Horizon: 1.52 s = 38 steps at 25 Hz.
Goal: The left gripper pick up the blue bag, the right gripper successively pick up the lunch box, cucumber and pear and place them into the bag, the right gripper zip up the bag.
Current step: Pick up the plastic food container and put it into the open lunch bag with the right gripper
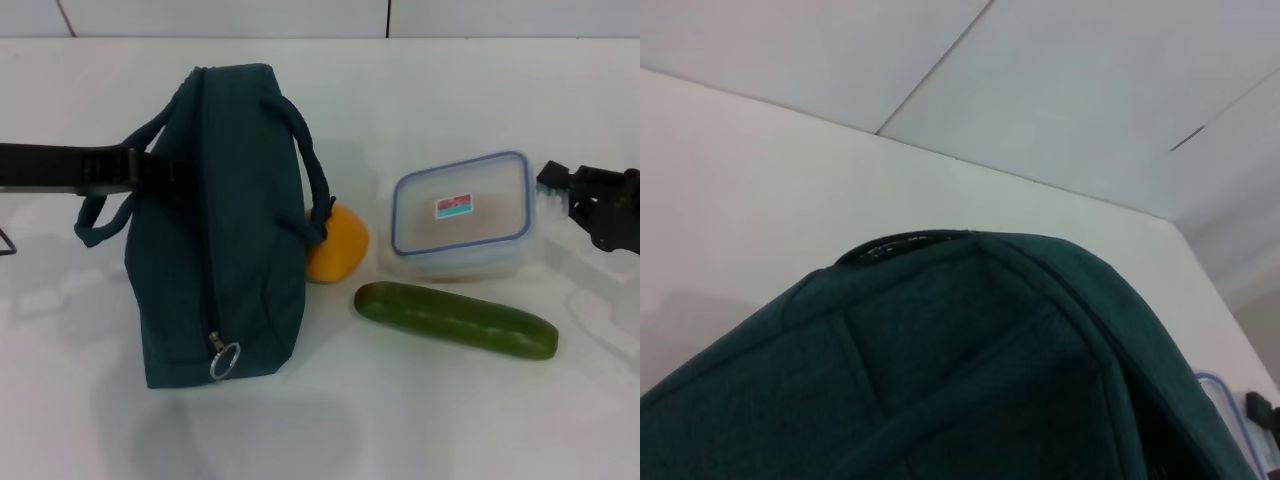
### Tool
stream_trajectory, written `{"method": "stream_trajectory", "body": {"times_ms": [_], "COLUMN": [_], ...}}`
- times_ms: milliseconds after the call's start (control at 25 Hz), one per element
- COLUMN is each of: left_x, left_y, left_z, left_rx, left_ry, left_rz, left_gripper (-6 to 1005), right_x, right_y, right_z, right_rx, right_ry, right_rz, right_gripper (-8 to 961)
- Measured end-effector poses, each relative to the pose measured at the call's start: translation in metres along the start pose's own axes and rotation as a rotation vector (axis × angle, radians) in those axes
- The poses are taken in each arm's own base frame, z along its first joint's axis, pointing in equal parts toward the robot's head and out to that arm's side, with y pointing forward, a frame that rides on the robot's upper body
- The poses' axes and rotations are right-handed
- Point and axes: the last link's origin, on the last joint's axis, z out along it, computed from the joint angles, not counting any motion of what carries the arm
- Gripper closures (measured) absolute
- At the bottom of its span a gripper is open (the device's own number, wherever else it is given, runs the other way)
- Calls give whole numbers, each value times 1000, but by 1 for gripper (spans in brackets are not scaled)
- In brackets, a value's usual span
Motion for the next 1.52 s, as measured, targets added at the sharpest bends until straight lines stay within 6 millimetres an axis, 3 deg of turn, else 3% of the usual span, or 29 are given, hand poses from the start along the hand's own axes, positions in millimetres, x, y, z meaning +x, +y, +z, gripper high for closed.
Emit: {"method": "stream_trajectory", "body": {"times_ms": [640, 1040, 1520], "left_x": [2, 3, 7], "left_y": [3, 3, 8], "left_z": [-1, -1, 1], "left_rx": [-26, -25, -38], "left_ry": [19, 20, 21], "left_rz": [32, 51, 73], "left_gripper": [968, 967, 968], "right_x": [2, -1, -9], "right_y": [3, 18, 56], "right_z": [-14, -20, 6], "right_rx": [-83, -217, -435], "right_ry": [-106, -166, -114], "right_rz": [122, 174, 170], "right_gripper": [860, 860, 861]}}
